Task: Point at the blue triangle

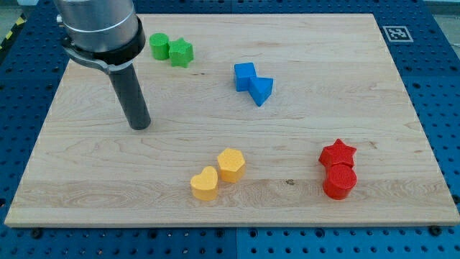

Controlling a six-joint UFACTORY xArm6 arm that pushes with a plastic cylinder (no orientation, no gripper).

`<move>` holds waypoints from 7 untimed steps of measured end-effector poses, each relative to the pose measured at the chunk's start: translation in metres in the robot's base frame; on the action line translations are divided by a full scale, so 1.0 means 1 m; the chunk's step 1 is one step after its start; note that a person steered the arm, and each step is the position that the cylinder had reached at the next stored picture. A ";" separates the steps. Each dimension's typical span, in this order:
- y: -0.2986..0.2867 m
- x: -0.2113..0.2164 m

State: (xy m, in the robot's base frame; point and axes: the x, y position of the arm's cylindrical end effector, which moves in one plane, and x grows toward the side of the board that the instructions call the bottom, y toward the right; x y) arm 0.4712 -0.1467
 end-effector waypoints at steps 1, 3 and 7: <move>0.003 0.000; 0.103 -0.016; 0.200 -0.016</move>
State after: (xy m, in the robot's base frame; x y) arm 0.4552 0.0529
